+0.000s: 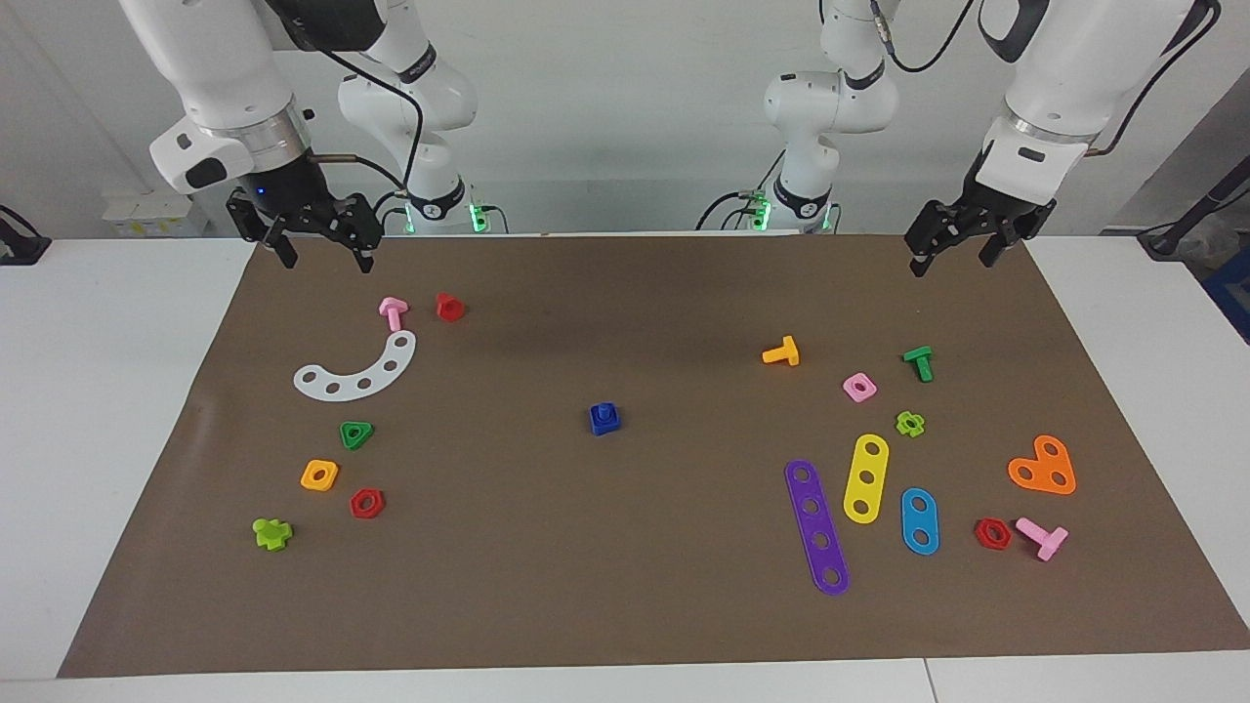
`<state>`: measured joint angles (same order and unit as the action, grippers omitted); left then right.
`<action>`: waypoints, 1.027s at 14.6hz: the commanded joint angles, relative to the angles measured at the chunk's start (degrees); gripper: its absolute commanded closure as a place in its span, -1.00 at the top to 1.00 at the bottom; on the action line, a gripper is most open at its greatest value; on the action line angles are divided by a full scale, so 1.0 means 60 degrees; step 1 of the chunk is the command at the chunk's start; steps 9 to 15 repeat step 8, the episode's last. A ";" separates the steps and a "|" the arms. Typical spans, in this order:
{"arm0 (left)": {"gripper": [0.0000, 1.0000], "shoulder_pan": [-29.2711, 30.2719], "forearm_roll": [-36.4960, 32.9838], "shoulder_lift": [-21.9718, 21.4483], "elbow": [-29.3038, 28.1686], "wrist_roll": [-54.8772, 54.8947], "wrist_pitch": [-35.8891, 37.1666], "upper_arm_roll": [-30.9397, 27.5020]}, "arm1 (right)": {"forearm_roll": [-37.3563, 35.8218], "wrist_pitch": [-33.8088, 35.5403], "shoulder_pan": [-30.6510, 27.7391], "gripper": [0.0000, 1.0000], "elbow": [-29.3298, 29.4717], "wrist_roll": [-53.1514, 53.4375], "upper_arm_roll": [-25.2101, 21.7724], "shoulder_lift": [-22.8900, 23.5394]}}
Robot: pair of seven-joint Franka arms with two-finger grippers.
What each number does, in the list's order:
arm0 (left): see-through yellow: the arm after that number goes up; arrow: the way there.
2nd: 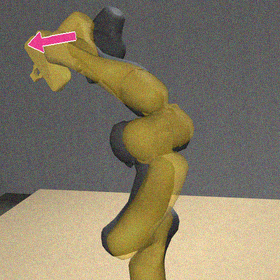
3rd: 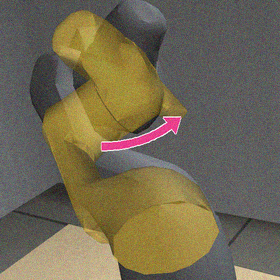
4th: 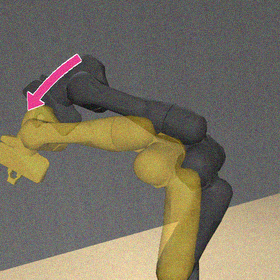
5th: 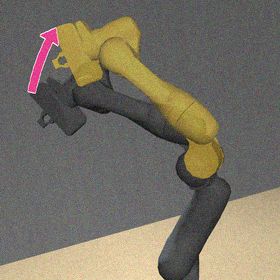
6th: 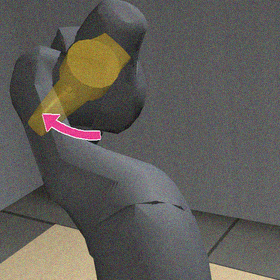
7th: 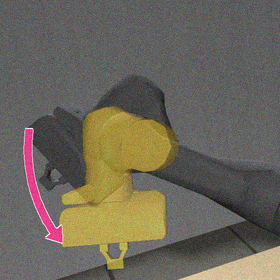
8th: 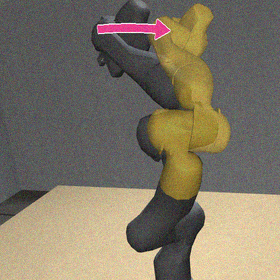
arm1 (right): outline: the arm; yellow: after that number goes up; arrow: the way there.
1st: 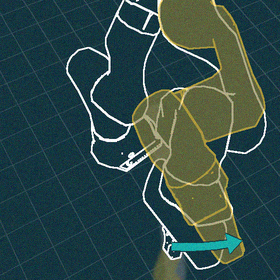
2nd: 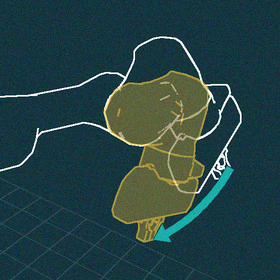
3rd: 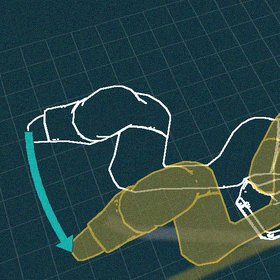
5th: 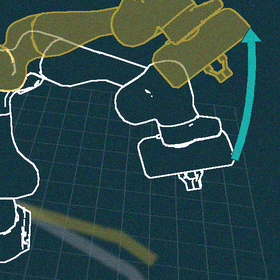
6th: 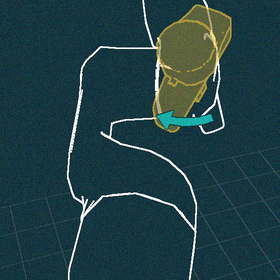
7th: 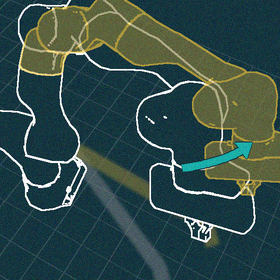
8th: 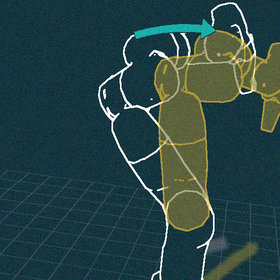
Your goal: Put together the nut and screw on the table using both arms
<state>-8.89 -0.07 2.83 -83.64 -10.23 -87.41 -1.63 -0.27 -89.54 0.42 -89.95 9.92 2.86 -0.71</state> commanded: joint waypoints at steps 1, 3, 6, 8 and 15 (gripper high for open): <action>1.00 -0.0027 -0.0164 -0.0179 -0.0268 0.0284 -0.0241 -0.0021 | 0.0221 -0.0061 -0.0085 1.00 -0.0140 -0.0233 0.0036 -0.0160; 1.00 -0.0027 -0.0164 -0.0194 -0.0283 0.0212 -0.0197 -0.0065 | 0.0236 -0.0076 -0.0085 1.00 -0.0140 -0.0233 0.0036 -0.0160; 1.00 -0.0027 -0.0164 -0.0194 -0.0283 0.0197 -0.0124 -0.0080 | 0.0221 -0.0076 -0.0085 1.00 -0.0140 -0.0218 0.0036 -0.0160; 1.00 -0.0027 -0.0149 -0.0208 -0.0283 0.0182 -0.0109 -0.0094 | 0.0192 -0.0062 -0.0085 1.00 -0.0155 -0.0218 0.0036 -0.0160; 1.00 -0.0027 -0.0149 -0.0208 -0.0283 0.0182 -0.0109 -0.0094 | 0.0192 -0.0062 -0.0085 1.00 -0.0155 -0.0218 0.0036 -0.0160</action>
